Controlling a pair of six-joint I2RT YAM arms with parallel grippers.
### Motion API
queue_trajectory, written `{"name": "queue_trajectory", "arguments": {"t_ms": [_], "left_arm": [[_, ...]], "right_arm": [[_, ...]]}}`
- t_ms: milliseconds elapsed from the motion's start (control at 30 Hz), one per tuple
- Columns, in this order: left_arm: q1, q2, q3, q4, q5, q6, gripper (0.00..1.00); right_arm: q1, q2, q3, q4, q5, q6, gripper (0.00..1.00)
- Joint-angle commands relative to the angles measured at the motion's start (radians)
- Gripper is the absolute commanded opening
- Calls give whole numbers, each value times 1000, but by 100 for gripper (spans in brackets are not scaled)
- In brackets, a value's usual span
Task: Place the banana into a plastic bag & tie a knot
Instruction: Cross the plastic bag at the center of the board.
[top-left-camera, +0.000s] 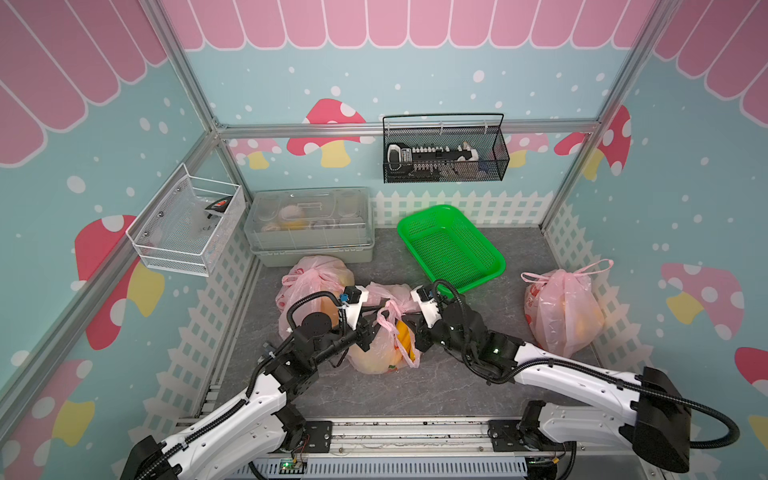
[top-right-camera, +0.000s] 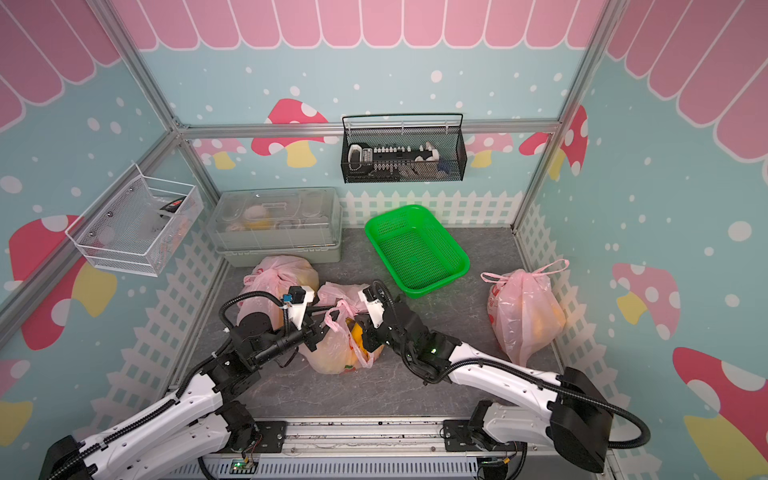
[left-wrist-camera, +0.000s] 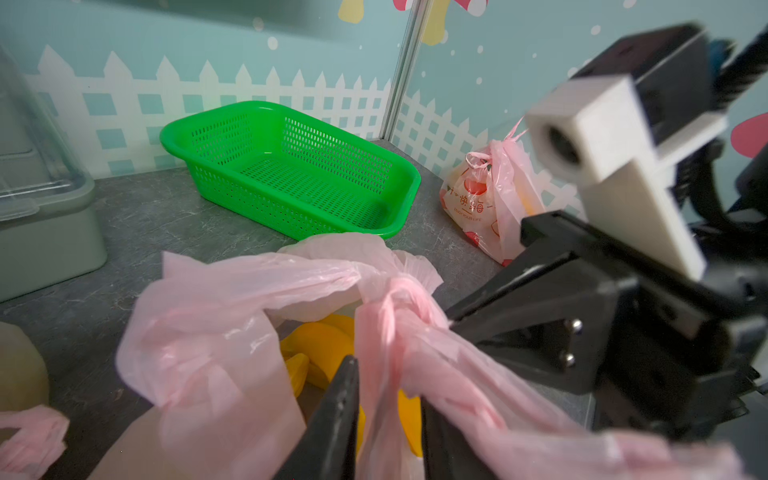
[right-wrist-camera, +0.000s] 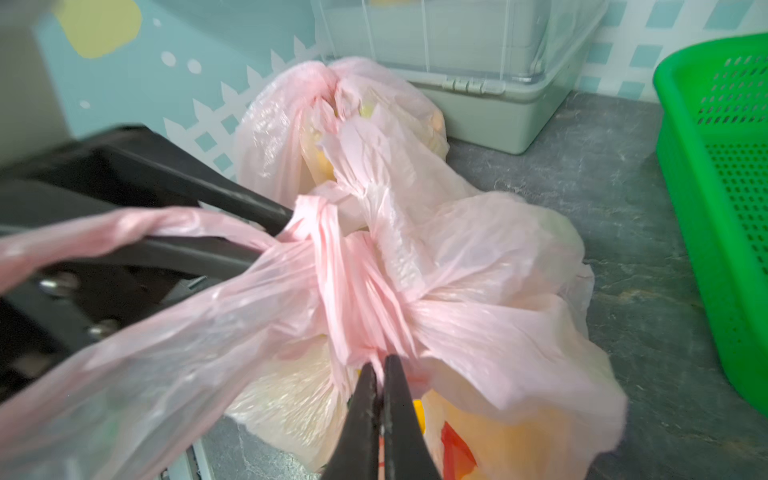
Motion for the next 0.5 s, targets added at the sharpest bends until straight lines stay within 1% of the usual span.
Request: {"name": "queue_trajectory", "arguments": {"t_ms": [0, 167, 267, 400, 467], "left_arm": [[-3, -18, -23, 3, 11, 16, 31], [-6, -17, -26, 22, 60, 24, 39], [-8, 0, -24, 31, 69, 26, 42], [-19, 29, -5, 42, 109, 37, 47], [-30, 45, 5, 41, 114, 50, 51]], "right_arm": [[8, -39, 48, -61, 24, -29, 0], [8, -22, 40, -38, 13, -23, 0], [8, -10, 36, -26, 5, -19, 0], [9, -3, 28, -18, -3, -12, 0], [10, -5, 31, -21, -5, -17, 0]]}}
